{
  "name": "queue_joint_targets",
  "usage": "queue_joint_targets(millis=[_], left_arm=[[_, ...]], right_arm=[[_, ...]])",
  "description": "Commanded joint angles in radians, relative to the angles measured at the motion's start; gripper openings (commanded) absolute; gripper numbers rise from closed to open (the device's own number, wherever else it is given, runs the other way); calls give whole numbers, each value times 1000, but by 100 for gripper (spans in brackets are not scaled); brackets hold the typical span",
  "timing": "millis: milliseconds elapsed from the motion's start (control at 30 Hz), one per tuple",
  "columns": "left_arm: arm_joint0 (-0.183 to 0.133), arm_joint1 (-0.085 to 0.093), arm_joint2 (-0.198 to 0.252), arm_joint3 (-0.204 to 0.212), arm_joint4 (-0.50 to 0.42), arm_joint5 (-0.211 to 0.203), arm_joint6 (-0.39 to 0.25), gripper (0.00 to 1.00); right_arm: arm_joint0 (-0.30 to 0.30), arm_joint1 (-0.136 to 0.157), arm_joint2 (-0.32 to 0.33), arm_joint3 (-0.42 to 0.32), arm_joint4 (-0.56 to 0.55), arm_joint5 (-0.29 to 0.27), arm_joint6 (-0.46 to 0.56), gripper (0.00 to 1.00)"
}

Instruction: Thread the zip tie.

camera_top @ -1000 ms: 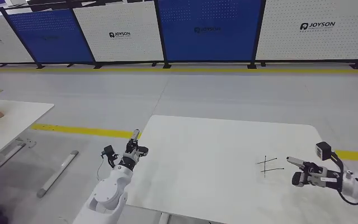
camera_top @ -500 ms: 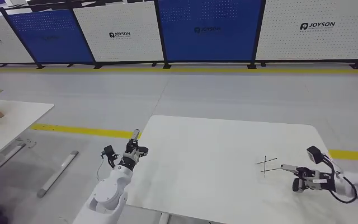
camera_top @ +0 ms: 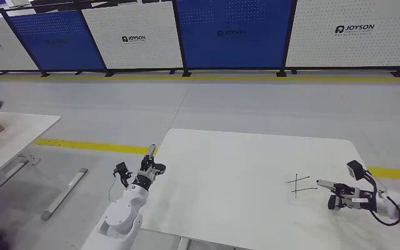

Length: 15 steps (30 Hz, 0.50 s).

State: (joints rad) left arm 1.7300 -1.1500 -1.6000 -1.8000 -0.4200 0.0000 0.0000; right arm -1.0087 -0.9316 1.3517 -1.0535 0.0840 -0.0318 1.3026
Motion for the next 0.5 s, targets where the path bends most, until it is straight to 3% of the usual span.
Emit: queue_joint_targets(millis=[0, 167, 333, 467], left_arm=[[0, 0, 0, 0, 0, 0, 0, 100], [0, 0, 0, 0, 0, 0, 0, 100], [0, 0, 0, 0, 0, 0, 0, 100], [0, 0, 0, 0, 0, 0, 0, 100]], right_arm=[[13, -3, -15, 9, -15, -17, -40, 100], [76, -13, -68, 59, -48, -46, -40, 100], [157, -34, -133, 143, -57, -23, -43, 100], [207, -49, -174, 217, -17, -33, 55, 100]])
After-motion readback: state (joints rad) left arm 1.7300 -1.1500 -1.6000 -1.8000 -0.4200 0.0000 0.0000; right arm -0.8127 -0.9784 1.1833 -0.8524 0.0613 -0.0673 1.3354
